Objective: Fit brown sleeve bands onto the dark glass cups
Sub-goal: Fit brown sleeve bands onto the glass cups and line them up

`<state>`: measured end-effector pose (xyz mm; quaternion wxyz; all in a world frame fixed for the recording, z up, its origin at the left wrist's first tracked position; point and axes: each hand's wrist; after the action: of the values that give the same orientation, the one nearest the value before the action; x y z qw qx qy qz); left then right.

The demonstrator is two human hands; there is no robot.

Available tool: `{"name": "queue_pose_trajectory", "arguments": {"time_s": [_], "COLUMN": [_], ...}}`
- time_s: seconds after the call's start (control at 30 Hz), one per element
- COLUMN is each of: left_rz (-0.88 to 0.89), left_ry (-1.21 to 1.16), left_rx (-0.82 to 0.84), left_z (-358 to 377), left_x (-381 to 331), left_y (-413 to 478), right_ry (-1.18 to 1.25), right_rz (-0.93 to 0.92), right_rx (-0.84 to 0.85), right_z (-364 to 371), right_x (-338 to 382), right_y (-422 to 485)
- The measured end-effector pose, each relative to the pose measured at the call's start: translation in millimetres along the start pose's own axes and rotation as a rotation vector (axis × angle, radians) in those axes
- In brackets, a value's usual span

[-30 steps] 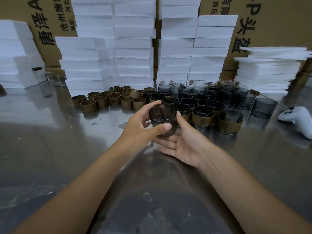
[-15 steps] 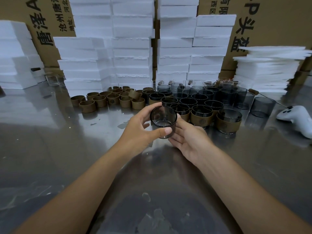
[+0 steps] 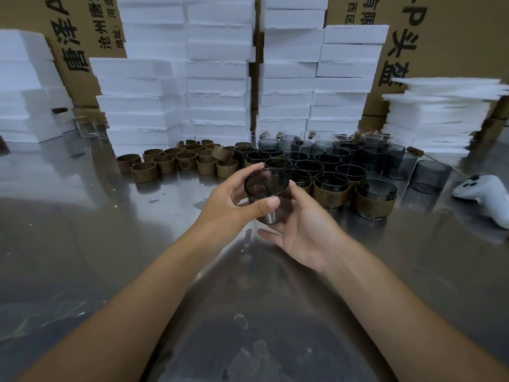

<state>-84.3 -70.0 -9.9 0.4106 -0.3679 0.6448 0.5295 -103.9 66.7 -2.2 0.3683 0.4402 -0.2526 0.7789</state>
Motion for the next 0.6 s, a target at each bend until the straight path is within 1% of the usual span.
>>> {"name": "queue_pose_trajectory", "arguments": {"time_s": [0.07,0.13,0.2,0.23,0.3,0.37,0.47,0.53,0.6], "left_rz": [-0.016,-0.049,-0.093,-0.116,-0.153,-0.158,-0.138,-0.137,-0.135], "left_ry": [-0.044,-0.111,-0.152,-0.166,-0.193,-0.205,-0.234,-0.275,-0.269], "left_rx": [-0.025,-0.065,-0.122,-0.147,-0.157,-0.127,-0.113,-0.118,-0.124], "left_z": [-2,-2,-3,-3,-4,-3,-1,1,2], "left_x": [2,4,5,5,4,2,1,3,4], "left_y": [1,2,4,5,6,5,4,4,4], "right_ry": [-0.039,-0.166,-0.368,-0.451,-0.582,-0.696,-0.699,-0.665,-0.644], "right_rz": [0.018,-0.004,-0.084,-0.149,-0.278,-0.34,-0.359,-0.378,-0.394], "right_rx": [-0.001,-0.069,-0.151,-0.166,-0.136,-0.095,-0.097,-0.146,-0.184], "right_z": [1,2,3,4,6,7,5,4,3], "right_x": [-1,-2,-3,-4,-5,-7,-10,-11,-11], "right_y": [0,1,2,1,0,-1,0,2,4]}}
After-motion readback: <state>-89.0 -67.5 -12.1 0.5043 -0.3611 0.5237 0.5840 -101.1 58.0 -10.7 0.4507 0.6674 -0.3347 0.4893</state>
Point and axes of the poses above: each hand's wrist, its own y-axis towards the middle knuckle, its own z-axis out of the palm, x = y × z, and after that the axes turned 11 degrees about x, right-handed
